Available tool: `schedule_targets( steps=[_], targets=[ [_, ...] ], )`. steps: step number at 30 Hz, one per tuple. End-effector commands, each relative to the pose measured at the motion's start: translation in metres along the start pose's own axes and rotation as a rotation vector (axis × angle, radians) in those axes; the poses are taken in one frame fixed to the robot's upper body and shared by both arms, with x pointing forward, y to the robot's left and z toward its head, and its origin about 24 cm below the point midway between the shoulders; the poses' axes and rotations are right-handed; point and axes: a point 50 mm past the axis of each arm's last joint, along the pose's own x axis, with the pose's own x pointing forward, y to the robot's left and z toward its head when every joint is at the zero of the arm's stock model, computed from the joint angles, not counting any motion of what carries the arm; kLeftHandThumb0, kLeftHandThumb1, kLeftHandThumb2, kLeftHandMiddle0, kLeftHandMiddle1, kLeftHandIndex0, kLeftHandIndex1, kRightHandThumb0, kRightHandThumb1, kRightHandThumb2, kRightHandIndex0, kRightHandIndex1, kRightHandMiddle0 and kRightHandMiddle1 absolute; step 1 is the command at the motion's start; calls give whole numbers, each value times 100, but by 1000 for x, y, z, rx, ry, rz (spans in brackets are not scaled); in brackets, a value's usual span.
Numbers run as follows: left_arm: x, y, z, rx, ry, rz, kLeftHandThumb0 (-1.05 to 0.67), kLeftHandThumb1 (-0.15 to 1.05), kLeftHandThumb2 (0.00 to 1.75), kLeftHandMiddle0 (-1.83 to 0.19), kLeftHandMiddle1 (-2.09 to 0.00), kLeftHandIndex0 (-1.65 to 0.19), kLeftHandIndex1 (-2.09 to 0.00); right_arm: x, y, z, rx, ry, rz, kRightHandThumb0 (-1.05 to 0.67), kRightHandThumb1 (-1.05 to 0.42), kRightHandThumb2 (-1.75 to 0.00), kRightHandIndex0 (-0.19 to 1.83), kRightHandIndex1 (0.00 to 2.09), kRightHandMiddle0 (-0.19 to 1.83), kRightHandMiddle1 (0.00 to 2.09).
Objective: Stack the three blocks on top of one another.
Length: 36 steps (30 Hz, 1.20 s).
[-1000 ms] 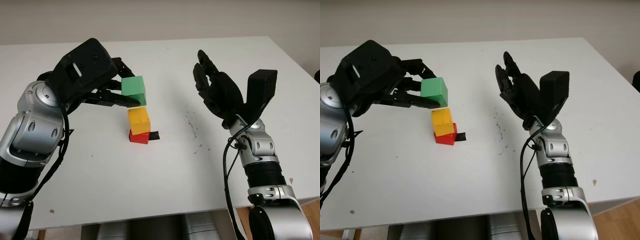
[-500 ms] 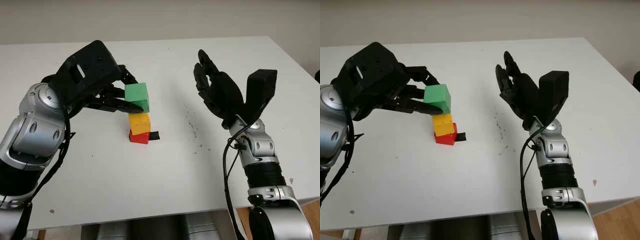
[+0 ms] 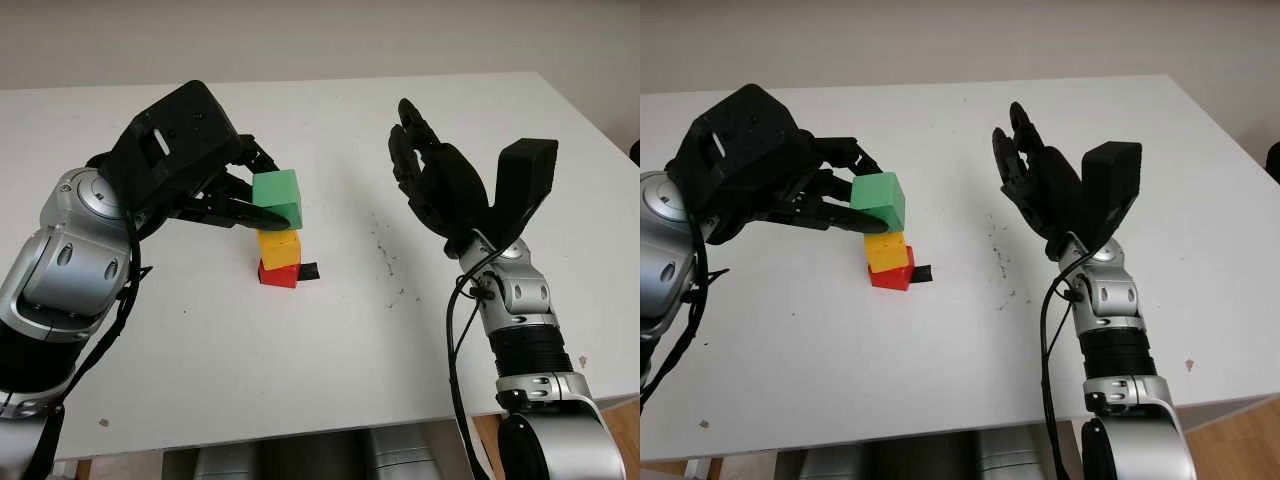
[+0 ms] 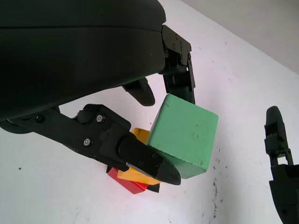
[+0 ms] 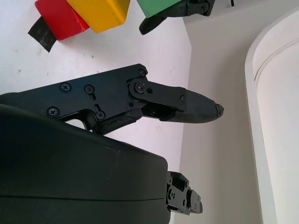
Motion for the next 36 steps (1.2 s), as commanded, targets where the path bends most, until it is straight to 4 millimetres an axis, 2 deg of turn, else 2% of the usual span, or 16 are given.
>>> schedule_targets(
  steps=[1, 8, 18, 23, 27, 33, 36],
  targets=[
    [-1, 3, 0, 15, -4, 20, -34, 99, 5, -17, -66, -38, -180, -2, -1, 4, -11, -17, 1, -63, -105, -59, -19, 0, -19, 0],
    [2, 2, -5, 35, -5, 41, -35, 99, 5, -21, -54, -39, -179, -2, -2, 3, -5, -20, 5, -63, -105, -58, -19, 0, -19, 0],
    [4, 1, -8, 28, 8, 42, -33, 98, 5, -27, -49, -38, -184, -2, 0, 4, -15, -16, 4, -62, -105, -59, -19, 0, -19, 0],
    [4, 0, -10, 26, 0, 36, -33, 98, 5, -29, -51, -39, -182, -2, 0, 5, -14, -13, 0, -62, -105, -59, -19, 0, -19, 0],
    [4, -2, -10, 27, -1, 31, -33, 98, 5, -24, -68, -40, -182, -2, -1, 6, -15, -13, 1, -62, -105, -58, -19, 0, -19, 0],
    [6, -4, -10, 18, 13, 16, -34, 98, 5, -24, -63, -40, -186, -3, -1, 6, -19, -11, 1, -62, -105, -59, -19, 0, -19, 0],
    [6, -5, -11, 25, 19, 9, -35, 97, 5, -26, -58, -42, -181, -3, -1, 6, -24, -15, 3, -63, -105, -59, -19, 0, -19, 0]
  ],
)
